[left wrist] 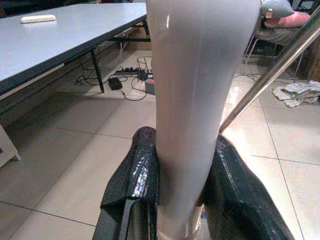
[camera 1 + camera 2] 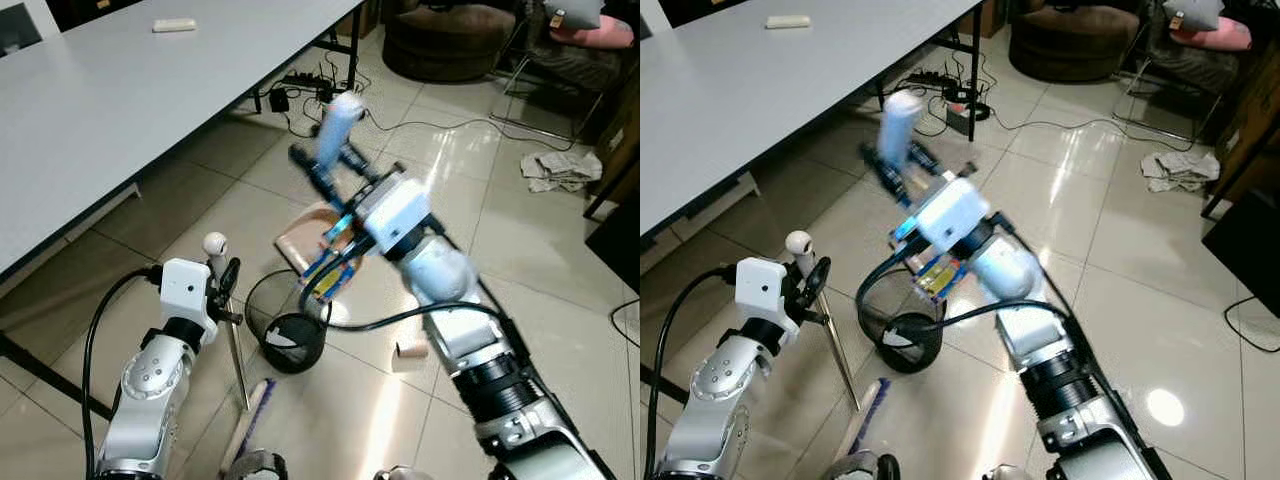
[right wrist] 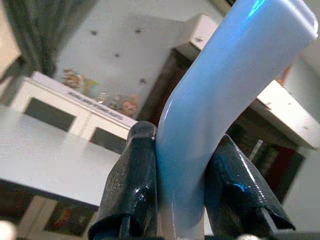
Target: Sweep floor
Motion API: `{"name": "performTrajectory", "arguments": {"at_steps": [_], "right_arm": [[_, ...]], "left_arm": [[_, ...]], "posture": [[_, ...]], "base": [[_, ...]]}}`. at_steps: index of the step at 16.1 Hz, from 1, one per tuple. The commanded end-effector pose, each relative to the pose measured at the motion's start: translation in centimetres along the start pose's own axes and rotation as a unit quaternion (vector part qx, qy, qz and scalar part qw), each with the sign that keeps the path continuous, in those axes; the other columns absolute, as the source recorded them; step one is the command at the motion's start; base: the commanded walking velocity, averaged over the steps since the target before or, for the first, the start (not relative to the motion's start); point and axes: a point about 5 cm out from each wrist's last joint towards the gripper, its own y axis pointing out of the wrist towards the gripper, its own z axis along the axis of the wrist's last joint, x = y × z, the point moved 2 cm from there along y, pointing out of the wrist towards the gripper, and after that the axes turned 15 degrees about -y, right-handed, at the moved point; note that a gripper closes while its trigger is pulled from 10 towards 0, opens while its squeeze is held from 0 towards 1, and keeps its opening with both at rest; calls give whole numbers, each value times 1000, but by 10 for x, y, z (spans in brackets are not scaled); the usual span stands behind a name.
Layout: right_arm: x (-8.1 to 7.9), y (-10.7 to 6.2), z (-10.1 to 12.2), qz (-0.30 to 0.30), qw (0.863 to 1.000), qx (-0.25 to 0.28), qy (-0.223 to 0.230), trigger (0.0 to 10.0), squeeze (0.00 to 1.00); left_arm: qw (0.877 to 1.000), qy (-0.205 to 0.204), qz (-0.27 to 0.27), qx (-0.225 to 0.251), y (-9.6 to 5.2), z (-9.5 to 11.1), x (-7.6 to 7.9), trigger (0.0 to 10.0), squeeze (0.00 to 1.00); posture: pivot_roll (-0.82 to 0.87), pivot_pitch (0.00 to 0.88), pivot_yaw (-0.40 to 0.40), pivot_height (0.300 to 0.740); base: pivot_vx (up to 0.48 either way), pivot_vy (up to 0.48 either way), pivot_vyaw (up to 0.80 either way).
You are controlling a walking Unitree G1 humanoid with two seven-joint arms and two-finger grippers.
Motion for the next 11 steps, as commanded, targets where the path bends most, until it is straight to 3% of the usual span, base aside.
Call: {"name": "performTrajectory", "arguments": {"at_steps": [1,7,8,10,11], "right_arm": [[-2,2,11,9,999,38,-15,10000,0],[-10,-1,14,50,993,65,-84,10000,0],[1,2,17,28,993,73,-88,10000,0],[42,7,20,-70,992,67,-76,10000,0],[54,8,20,-94,990,57,-83,10000,0]], "left_arm": [[1000,7,1,15,0,7,0,10000,0],[1000,7,0,17,4,7,2,10000,0],[1000,7,0,18,5,7,1,10000,0],[1000,11,-7,13,9,6,2,10000,0],[1000,10,-14,8,10,5,1,10000,0]], "posture": [[13,91,15,740],[13,78,11,740],[9,54,15,740],[2,39,18,740],[-19,37,25,740]], "base": [[0,0,0],[0,0,0],[0,0,0],[0,0,0],[0,0,0]]}}
